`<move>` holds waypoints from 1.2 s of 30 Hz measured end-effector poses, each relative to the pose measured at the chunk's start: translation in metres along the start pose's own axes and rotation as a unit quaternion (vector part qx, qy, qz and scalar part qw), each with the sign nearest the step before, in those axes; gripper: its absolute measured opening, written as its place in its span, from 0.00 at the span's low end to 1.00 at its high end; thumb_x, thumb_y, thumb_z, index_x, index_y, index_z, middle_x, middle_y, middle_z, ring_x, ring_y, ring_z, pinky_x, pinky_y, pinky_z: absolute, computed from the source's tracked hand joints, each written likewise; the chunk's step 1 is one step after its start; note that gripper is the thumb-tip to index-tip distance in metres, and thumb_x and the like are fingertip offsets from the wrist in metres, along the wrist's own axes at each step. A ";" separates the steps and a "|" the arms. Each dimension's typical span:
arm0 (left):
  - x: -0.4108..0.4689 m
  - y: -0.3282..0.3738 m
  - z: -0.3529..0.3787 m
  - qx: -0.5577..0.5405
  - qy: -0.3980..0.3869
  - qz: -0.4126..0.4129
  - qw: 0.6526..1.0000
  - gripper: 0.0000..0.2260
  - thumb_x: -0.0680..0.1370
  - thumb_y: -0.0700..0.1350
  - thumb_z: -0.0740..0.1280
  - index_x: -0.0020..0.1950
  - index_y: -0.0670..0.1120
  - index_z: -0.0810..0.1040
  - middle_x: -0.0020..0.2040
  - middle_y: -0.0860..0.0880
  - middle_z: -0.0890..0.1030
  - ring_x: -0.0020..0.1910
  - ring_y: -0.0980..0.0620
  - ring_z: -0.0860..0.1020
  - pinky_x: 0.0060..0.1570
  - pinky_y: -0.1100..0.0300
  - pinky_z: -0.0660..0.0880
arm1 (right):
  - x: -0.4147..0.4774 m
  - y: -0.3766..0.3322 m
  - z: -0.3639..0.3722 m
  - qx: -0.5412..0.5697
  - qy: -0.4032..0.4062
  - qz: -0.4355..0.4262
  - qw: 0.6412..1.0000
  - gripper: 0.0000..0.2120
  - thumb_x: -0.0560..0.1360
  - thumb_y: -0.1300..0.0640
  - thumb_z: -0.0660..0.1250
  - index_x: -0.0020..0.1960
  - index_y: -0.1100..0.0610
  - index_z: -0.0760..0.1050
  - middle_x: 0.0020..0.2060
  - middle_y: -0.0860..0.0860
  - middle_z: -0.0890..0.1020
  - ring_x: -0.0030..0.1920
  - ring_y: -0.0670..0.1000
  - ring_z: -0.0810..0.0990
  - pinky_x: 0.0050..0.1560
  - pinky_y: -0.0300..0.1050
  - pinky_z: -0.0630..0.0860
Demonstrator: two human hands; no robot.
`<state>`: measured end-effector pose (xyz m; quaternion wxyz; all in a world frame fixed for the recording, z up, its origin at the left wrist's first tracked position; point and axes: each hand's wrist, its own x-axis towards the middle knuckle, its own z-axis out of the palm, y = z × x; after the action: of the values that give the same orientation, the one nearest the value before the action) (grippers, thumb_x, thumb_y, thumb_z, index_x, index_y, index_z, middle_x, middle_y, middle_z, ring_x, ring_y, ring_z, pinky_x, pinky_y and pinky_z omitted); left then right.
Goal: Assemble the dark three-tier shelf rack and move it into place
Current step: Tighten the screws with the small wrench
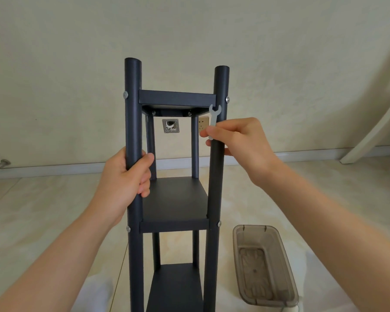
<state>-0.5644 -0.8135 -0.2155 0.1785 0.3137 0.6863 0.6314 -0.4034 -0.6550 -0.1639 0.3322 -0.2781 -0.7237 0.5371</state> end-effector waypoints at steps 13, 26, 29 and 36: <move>0.010 -0.011 -0.002 -0.029 -0.004 -0.030 0.999 0.10 0.82 0.47 0.66 0.43 0.47 0.70 0.28 0.52 0.66 0.25 0.52 0.65 0.26 0.60 0.70 | -0.004 -0.015 0.002 0.001 -0.027 -0.075 0.997 0.09 0.76 0.56 0.70 0.40 0.47 0.86 0.42 0.48 0.85 0.47 0.51 0.84 0.56 0.55 0.80; 0.025 -0.012 -0.013 0.134 0.069 0.009 0.989 0.06 0.84 0.47 0.62 0.49 0.46 0.71 0.28 0.54 0.75 0.26 0.57 0.74 0.32 0.64 0.77 | -0.013 -0.023 0.004 0.000 -0.109 -0.147 0.983 0.07 0.78 0.57 0.69 0.47 0.49 0.86 0.46 0.42 0.86 0.53 0.42 0.83 0.56 0.45 0.80; 0.025 -0.011 -0.016 0.157 0.091 -0.008 0.983 0.08 0.83 0.48 0.62 0.54 0.43 0.71 0.39 0.48 0.77 0.30 0.55 0.77 0.34 0.62 0.73 | -0.014 -0.025 0.006 0.010 -0.137 -0.152 0.979 0.08 0.78 0.57 0.68 0.47 0.48 0.85 0.47 0.42 0.86 0.52 0.42 0.83 0.51 0.39 0.80; 0.015 -0.004 -0.014 0.250 0.096 -0.046 0.962 0.16 0.80 0.43 0.66 0.66 0.45 0.68 0.54 0.44 0.76 0.56 0.40 0.78 0.46 0.53 0.75 | -0.013 -0.027 0.011 0.036 -0.176 -0.159 0.971 0.09 0.79 0.60 0.68 0.46 0.49 0.85 0.45 0.42 0.87 0.50 0.39 0.83 0.48 0.30 0.75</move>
<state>-0.5857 -0.8145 -0.2150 0.0566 0.2542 0.8501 0.4577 -0.4056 -0.6786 -0.1422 0.2907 -0.0485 -0.7861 0.5434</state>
